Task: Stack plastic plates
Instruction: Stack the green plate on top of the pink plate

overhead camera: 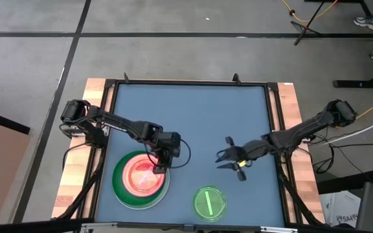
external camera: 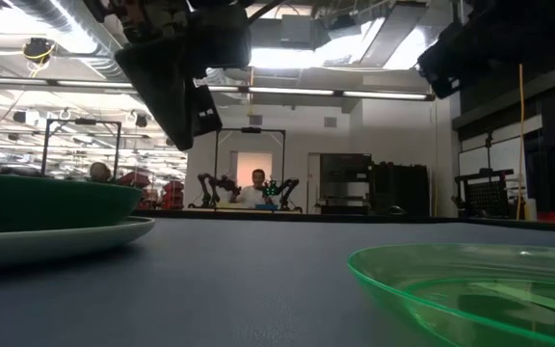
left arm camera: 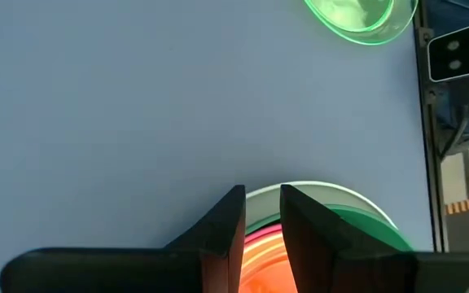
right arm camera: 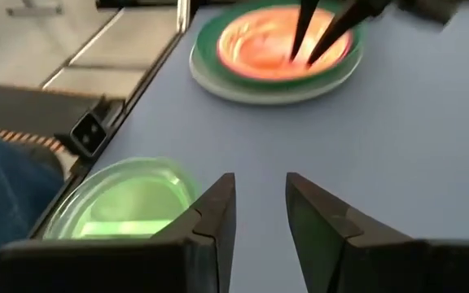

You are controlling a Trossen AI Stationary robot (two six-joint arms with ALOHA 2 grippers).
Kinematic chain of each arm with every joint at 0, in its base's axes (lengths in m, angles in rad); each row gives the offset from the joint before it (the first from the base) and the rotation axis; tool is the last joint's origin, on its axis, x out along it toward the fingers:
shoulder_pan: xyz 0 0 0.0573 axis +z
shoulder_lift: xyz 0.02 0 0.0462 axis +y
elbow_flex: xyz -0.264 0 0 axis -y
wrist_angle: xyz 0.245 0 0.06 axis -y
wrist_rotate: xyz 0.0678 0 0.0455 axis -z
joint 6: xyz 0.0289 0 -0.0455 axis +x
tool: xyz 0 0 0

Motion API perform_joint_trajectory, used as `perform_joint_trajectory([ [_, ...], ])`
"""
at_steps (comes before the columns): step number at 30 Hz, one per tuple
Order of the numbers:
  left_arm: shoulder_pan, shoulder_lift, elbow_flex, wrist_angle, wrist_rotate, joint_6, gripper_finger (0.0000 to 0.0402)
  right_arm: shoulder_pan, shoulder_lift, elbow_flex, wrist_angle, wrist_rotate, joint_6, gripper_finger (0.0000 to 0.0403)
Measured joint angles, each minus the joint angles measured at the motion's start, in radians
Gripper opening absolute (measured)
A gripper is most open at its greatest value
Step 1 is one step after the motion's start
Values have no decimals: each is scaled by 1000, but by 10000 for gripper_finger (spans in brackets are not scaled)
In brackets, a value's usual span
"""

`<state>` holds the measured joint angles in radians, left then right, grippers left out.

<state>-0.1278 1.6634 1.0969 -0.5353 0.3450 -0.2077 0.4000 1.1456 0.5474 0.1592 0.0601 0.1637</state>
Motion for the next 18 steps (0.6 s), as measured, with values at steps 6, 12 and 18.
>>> perform_joint_trajectory([
  [6,-22,0,0,-1,-48,0,73,0,167,109,-111,-130,108,104],
  [12,-46,0,0,-1,-100,0,73,0,284,147,-131,-236,203,104],
  [18,-72,0,0,-1,-102,0,73,0,349,147,-134,-247,258,104],
])
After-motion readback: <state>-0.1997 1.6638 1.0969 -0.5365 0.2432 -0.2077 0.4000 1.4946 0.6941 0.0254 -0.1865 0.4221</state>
